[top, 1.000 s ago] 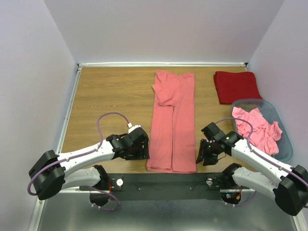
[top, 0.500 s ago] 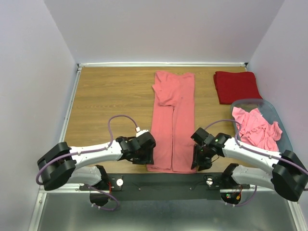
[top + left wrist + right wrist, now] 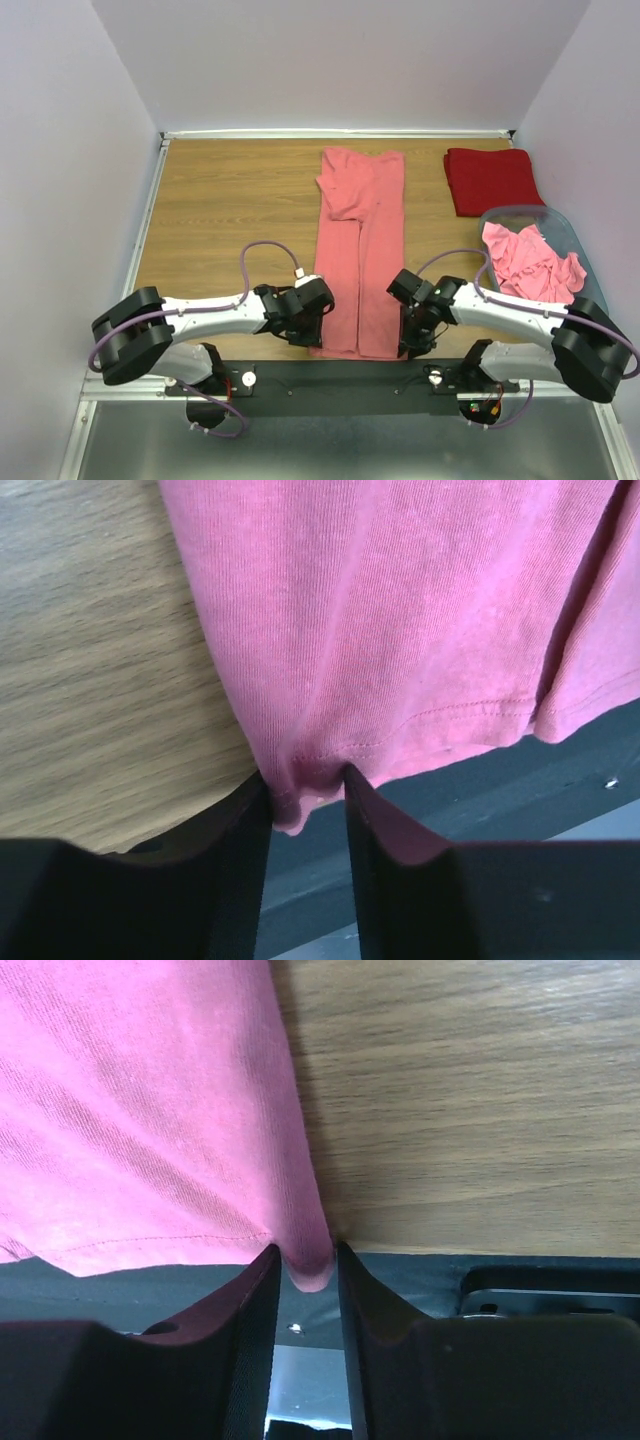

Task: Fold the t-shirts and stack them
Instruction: Fold the tshirt

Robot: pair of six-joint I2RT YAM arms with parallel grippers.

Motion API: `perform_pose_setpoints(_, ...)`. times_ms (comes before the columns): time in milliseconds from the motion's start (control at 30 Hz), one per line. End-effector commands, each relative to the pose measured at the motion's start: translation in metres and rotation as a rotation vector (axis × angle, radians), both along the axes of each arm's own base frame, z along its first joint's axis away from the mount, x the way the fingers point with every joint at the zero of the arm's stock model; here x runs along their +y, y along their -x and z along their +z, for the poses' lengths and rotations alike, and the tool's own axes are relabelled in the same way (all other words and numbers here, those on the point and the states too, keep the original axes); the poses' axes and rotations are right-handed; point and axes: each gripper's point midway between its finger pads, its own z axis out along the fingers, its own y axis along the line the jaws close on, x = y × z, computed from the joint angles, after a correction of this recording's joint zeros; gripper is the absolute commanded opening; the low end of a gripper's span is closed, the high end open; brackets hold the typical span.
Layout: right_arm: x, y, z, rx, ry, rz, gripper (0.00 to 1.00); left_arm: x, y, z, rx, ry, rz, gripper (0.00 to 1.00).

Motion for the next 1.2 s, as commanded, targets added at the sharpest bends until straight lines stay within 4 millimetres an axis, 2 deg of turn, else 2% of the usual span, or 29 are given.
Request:
perform_pose_setpoints(0,-0.008,-0.010,-0.008,-0.047,0.072,0.001,0.34,0.015,0.009,-0.015,0.029,-0.084,-0.020,0.37)
perform_pose_setpoints(100,-0.007,-0.010,-0.007,-0.052,0.064,0.001,0.18,0.018,0.009,-0.015,0.026,-0.093,-0.015,0.21)
perform_pose_setpoints(133,-0.007,-0.008,-0.006,-0.047,0.060,0.003,0.09,0.022,0.010,-0.015,0.031,-0.100,-0.015,0.11)
perform_pose_setpoints(200,-0.005,-0.004,-0.002,-0.035,0.030,0.008,0.01,0.029,0.019,-0.014,0.056,-0.106,-0.026,0.02)
perform_pose_setpoints(400,-0.012,0.015,0.019,0.030,0.030,0.052,0.01,0.042,0.052,0.000,0.144,-0.080,-0.099,0.00)
perform_pose_setpoints(467,-0.008,0.007,0.034,0.005,0.029,0.071,0.01,0.036,0.050,0.014,0.125,-0.046,-0.134,0.00)
perform_pose_setpoints(500,-0.002,-0.008,0.046,-0.058,0.028,0.074,0.01,0.034,0.044,0.018,0.099,-0.043,-0.135,0.00)
perform_pose_setpoints(533,-0.007,-0.011,0.044,-0.074,0.060,0.071,0.01,0.032,0.037,0.023,0.076,-0.039,-0.133,0.00)
perform_pose_setpoints(567,0.003,-0.024,0.057,-0.106,0.052,0.071,0.01,0.027,0.015,0.031,0.051,-0.017,-0.088,0.00)
perform_pose_setpoints(600,0.002,-0.036,0.061,-0.153,0.080,0.069,0.01,0.024,0.003,0.035,0.034,-0.002,-0.076,0.00)
perform_pose_setpoints(633,0.008,-0.056,0.074,-0.218,0.083,0.071,0.01,0.018,-0.017,0.042,-0.010,0.023,-0.083,0.00)
perform_pose_setpoints(700,0.010,-0.075,0.071,-0.234,0.139,0.104,0.01,0.018,-0.063,0.052,-0.082,0.039,-0.030,0.00)
perform_pose_setpoints(733,0.011,-0.082,0.070,-0.241,0.160,0.117,0.01,0.018,-0.079,0.056,-0.106,0.043,-0.016,0.00)
perform_pose_setpoints(767,0.012,-0.100,0.072,-0.263,0.183,0.130,0.01,0.027,-0.105,0.058,-0.134,0.029,0.047,0.00)
perform_pose_setpoints(833,0.012,-0.119,0.074,-0.289,0.193,0.130,0.01,0.028,-0.130,0.061,-0.160,0.012,0.064,0.00)
perform_pose_setpoints(867,0.013,-0.137,0.080,-0.322,0.180,0.105,0.01,0.022,-0.152,0.076,-0.220,0.035,0.067,0.00)
perform_pose_setpoints(900,0.011,-0.146,0.081,-0.334,0.180,0.095,0.01,0.022,-0.163,0.079,-0.236,0.041,0.076,0.00)
perform_pose_setpoints(933,0.006,-0.160,0.080,-0.340,0.182,0.093,0.01,0.023,-0.184,0.082,-0.248,0.038,0.109,0.00)
perform_pose_setpoints(1000,-0.001,-0.176,0.081,-0.361,0.203,0.085,0.00,0.023,-0.201,0.084,-0.264,0.040,0.109,0.00)
perform_pose_setpoints(1033,-0.005,-0.190,0.083,-0.376,0.218,0.084,0.01,0.023,-0.217,0.085,-0.276,0.039,0.126,0.00)
perform_pose_setpoints(1167,-0.006,-0.221,0.090,-0.424,0.230,0.085,0.01,0.021,-0.248,0.088,-0.319,0.014,0.135,0.00)
